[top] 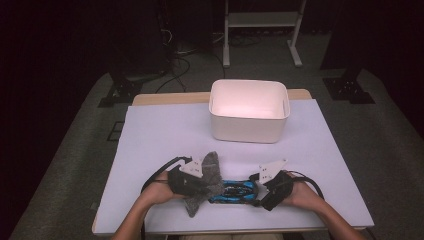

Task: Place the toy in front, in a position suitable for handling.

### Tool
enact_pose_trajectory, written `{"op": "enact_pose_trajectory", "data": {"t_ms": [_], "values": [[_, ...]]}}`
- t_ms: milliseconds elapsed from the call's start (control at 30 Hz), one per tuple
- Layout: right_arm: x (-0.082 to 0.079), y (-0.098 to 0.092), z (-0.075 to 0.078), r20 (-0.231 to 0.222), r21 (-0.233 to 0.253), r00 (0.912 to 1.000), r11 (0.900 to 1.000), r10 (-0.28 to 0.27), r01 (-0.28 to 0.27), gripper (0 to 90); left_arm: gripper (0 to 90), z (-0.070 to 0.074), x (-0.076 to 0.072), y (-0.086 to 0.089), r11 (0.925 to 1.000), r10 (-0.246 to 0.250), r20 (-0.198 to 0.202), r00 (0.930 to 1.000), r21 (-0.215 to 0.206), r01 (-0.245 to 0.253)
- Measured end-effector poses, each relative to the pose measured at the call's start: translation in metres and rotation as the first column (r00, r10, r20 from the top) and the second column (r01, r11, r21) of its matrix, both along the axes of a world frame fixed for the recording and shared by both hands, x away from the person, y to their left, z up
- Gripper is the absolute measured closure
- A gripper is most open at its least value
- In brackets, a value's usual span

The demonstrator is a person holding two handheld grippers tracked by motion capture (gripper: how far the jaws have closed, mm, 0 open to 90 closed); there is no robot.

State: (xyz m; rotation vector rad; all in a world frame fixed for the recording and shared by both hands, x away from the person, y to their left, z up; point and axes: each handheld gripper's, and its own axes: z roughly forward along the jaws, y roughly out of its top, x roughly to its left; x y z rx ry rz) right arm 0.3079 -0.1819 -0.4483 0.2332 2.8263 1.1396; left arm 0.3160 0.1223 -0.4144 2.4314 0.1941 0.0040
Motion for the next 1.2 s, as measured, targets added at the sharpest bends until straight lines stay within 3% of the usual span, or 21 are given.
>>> {"op": "enact_pose_trajectory", "data": {"t_ms": [100, 233, 433, 567, 667, 900, 967, 1100, 1200], "values": [[0.000, -0.003, 0.001, -0.006, 0.008, 1.0000, 1.000, 0.006, -0.006, 22.0, 80.2, 0.005, 0.000, -0.008, 0.9996, -0.021, 0.000, 0.9998, -0.019, 0.021], [-0.001, -0.001, 0.000, 0.000, 0.011, 0.9999, 1.000, 0.011, -0.011, 22.4, 80.2, 0.012, -0.002, -0.036, 0.9962, -0.086, 0.015, 0.9962, -0.013, 0.086], [-0.002, 0.005, -0.001, 0.009, 0.020, 0.9999, 1.000, 0.011, -0.011, 22.4, 80.2, 0.011, -0.004, -0.090, 0.9808, -0.193, 0.026, 0.9809, 0.035, 0.192], [-0.002, 0.008, -0.001, 0.008, 0.027, 1.0000, 1.000, 0.006, -0.006, 22.4, 80.2, 0.007, -0.004, -0.114, 0.9695, -0.239, 0.028, 0.9707, 0.065, 0.236], [-0.002, 0.005, -0.001, 0.017, 0.021, 0.9998, 1.000, 0.013, -0.013, 22.4, 80.3, 0.006, -0.002, -0.115, 0.9714, -0.232, 0.019, 0.9726, 0.058, 0.230], [-0.002, 0.008, -0.002, 0.006, 0.028, 1.0000, 1.000, 0.005, -0.005, 22.4, 80.3, 0.014, 0.010, -0.098, 0.9883, -0.150, 0.036, 0.9880, 0.034, 0.149], [-0.002, 0.009, -0.001, 0.010, 0.027, 0.9999, 1.000, 0.006, -0.006, 22.4, 80.3, 0.013, 0.010, -0.104, 0.9873, -0.158, 0.036, 0.9868, 0.024, 0.157], [-0.002, 0.011, -0.002, 0.010, 0.021, 0.9999, 1.000, 0.005, -0.005, 22.0, 80.1, 0.006, 0.009, -0.121, 0.9829, -0.176, 0.052, 0.9831, 0.065, 0.172], [-0.002, 0.009, -0.002, 0.013, 0.013, 0.9999, 1.000, 0.004, -0.005, 22.1, 80.0, 0.007, 0.010, -0.118, 0.9848, -0.165, 0.049, 0.9850, 0.063, 0.162]]}}
